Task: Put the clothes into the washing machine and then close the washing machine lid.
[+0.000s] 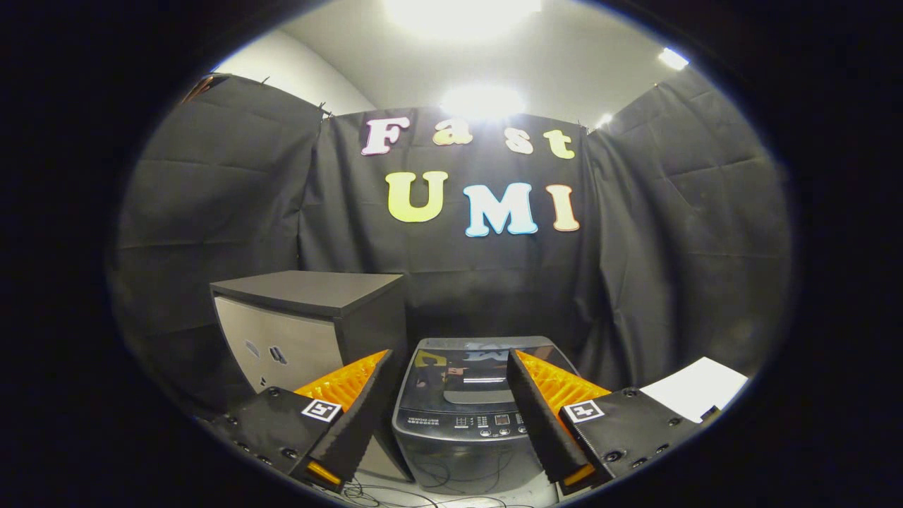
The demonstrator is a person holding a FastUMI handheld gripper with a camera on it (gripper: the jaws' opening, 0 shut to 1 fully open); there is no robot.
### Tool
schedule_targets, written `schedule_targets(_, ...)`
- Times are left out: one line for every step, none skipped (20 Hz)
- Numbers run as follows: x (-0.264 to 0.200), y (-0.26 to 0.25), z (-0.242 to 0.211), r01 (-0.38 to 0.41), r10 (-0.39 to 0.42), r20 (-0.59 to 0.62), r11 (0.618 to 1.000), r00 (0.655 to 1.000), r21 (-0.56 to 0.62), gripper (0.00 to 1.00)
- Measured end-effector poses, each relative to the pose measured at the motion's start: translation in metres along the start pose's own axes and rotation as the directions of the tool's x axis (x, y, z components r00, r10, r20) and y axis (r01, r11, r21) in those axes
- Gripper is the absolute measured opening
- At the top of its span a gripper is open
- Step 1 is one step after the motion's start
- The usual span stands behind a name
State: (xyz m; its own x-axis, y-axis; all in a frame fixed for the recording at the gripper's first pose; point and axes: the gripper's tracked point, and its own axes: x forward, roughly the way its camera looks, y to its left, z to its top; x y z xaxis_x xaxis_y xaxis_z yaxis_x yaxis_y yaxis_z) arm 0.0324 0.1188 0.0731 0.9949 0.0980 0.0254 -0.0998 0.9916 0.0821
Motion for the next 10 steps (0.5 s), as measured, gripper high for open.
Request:
schedule_targets(-0.003, 0.0, 0.004, 0.002, -0.002, 0.01, 1.0, 1.0, 0.0, 0.99)
schedule_targets(-0.005, 0.001, 0.009, 0.008, -0.008, 0.023, 1.0, 1.0, -0.002, 0.98)
schedule_targets(-0.007, 0.002, 0.014, 0.005, -0.004, 0.033, 1.0, 0.999, -0.007, 0.98)
schedule_targets(-0.006, 0.005, 0.016, 0.004, -0.003, 0.039, 1.0, 0.999, -0.016, 0.98)
schedule_targets(-0.006, 0.006, 0.019, 0.004, -0.003, 0.048, 1.0, 0.999, -0.03, 0.98)
schedule_targets(-0.006, 0.007, 0.021, 0.002, 0.0, 0.053, 0.999, 0.999, -0.041, 0.98)
schedule_targets(-0.007, 0.009, 0.022, 0.003, 0.0, 0.057, 0.999, 0.998, -0.048, 0.98)
schedule_targets(-0.007, 0.011, 0.023, -0.002, 0.005, 0.062, 0.999, 0.998, -0.05, 0.98)
schedule_targets(-0.007, 0.013, 0.023, -0.006, 0.009, 0.065, 0.999, 0.998, -0.05, 0.98)
schedule_targets(-0.006, 0.014, 0.023, -0.01, 0.013, 0.065, 0.999, 0.998, -0.049, 0.98)
